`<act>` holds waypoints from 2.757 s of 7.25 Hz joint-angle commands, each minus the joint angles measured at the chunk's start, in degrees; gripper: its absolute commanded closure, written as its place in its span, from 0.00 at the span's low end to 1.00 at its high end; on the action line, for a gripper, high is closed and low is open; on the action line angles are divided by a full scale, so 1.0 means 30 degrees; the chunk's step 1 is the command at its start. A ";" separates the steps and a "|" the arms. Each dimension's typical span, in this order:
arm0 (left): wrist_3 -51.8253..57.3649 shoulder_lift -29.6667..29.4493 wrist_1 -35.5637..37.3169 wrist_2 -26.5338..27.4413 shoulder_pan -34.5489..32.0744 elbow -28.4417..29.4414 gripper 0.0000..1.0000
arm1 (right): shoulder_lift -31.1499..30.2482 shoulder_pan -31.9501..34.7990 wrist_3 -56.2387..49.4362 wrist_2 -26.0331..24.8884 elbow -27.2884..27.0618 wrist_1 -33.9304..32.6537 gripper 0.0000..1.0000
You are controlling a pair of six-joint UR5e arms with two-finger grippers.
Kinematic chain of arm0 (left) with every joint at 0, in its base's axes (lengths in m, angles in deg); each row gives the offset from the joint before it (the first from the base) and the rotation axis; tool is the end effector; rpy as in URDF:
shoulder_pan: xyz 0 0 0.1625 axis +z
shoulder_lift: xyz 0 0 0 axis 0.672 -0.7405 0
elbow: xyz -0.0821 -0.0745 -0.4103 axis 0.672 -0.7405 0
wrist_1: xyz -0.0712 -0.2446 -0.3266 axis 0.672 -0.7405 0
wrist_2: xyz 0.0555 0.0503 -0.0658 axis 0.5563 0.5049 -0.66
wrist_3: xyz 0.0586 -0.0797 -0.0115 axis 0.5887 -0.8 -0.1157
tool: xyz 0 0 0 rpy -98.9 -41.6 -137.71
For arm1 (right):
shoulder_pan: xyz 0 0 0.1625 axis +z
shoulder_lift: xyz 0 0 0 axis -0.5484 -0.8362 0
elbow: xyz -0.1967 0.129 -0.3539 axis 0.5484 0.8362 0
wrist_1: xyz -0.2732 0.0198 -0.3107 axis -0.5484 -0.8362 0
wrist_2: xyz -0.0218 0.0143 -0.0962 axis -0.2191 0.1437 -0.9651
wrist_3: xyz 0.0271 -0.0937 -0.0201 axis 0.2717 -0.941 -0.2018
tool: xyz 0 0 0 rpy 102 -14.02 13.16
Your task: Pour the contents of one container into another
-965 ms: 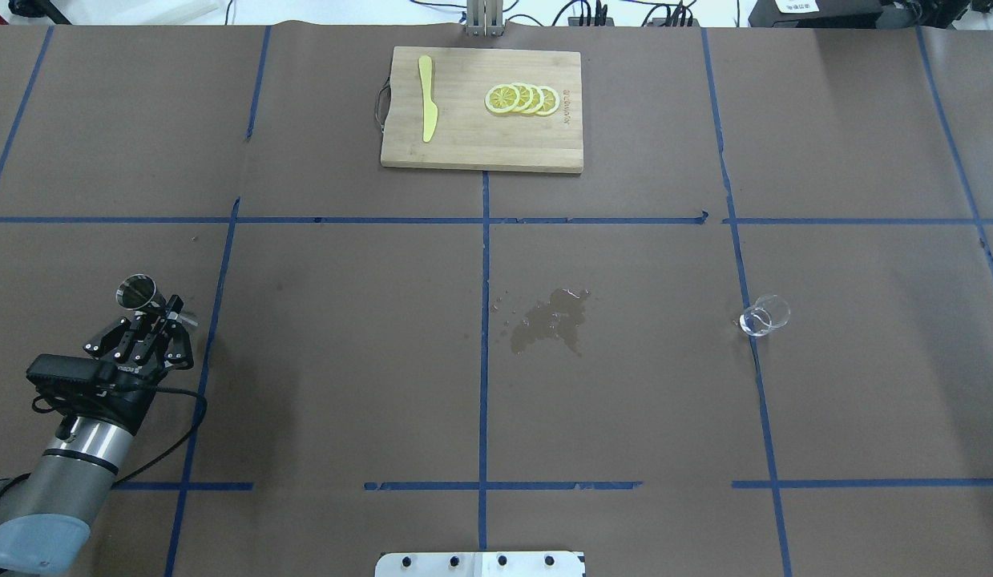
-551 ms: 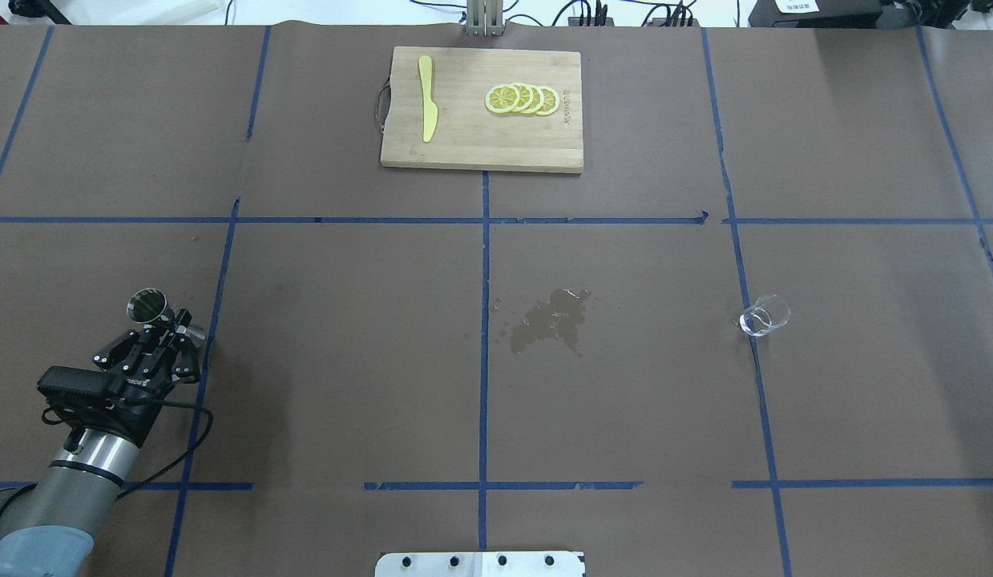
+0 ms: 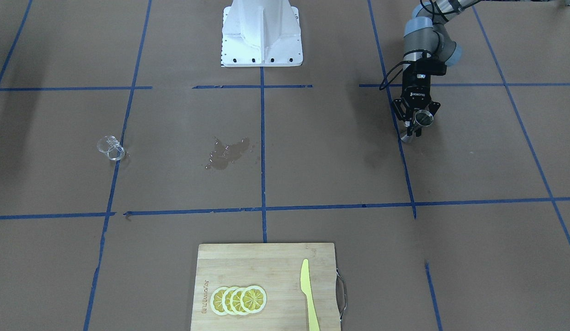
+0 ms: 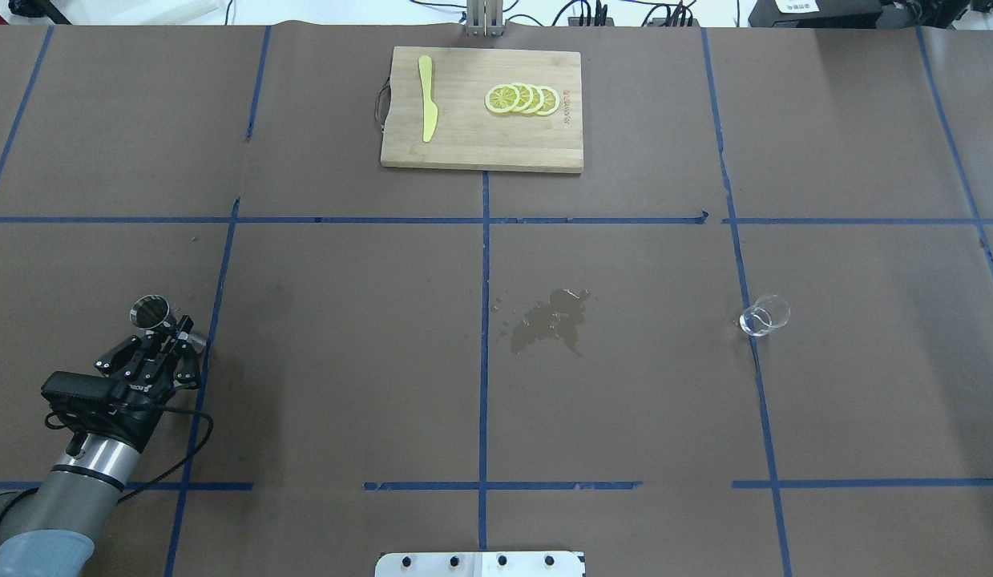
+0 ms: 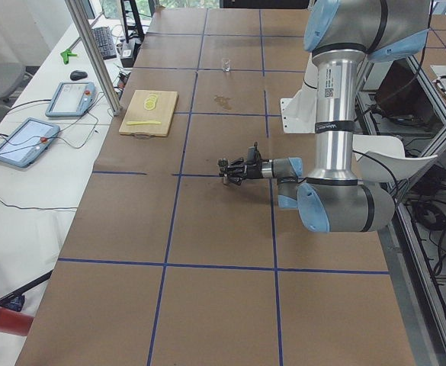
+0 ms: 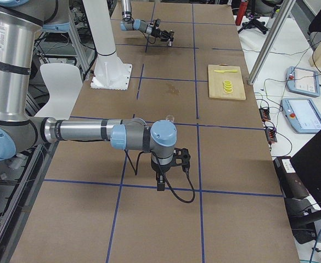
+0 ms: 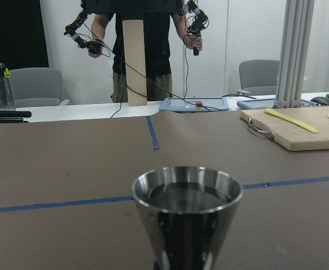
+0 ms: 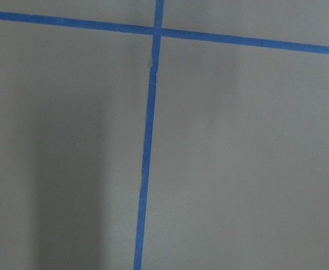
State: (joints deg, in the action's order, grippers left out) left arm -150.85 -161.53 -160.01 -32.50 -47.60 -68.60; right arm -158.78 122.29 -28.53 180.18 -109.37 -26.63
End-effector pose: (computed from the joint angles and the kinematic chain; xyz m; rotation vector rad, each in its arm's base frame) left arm 0.4116 -0.2643 0.5478 1.2516 0.7403 -0.3846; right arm 0.0628 -0.3996 0.6357 0.0001 -0.6953 -0.0822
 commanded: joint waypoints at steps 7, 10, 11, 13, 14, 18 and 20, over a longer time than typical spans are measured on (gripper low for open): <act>0.0081 -0.0031 0.0028 -0.0059 0.0005 0.0114 0.72 | -0.0001 0.0000 -0.0001 0.0000 0.0000 0.0000 0.00; 0.0168 -0.0060 0.0057 -0.0117 0.0063 0.0172 0.67 | -0.0001 0.0000 -0.0001 -0.0029 0.0000 0.0000 0.00; 0.0168 -0.0060 0.0028 -0.0117 0.0092 0.0143 0.63 | -0.0001 0.0000 -0.0001 -0.0029 0.0000 0.0000 0.00; 0.0197 -0.0060 0.0028 -0.0088 0.0092 0.0143 0.50 | -0.0001 0.0000 -0.0001 -0.0029 0.0000 0.0000 0.00; 0.0198 -0.0060 0.0028 -0.0117 0.0092 0.0143 0.47 | -0.0001 0.0000 -0.0001 -0.0029 0.0000 0.0000 0.00; 0.0139 -0.0031 -0.0552 0.0058 0.0034 -0.0150 0.00 | -0.0001 0.0000 -0.0001 -0.0029 0.0000 0.0000 0.00; 0.0256 0.0027 -0.0880 0.0668 0.0005 -0.0905 0.00 | -0.0001 0.0000 -0.0001 -0.0029 0.0000 0.0000 0.00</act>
State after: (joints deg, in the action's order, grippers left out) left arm -150.28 -161.58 -162.14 -31.86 -47.51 -69.76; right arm -158.78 122.29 -28.54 180.09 -109.37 -26.63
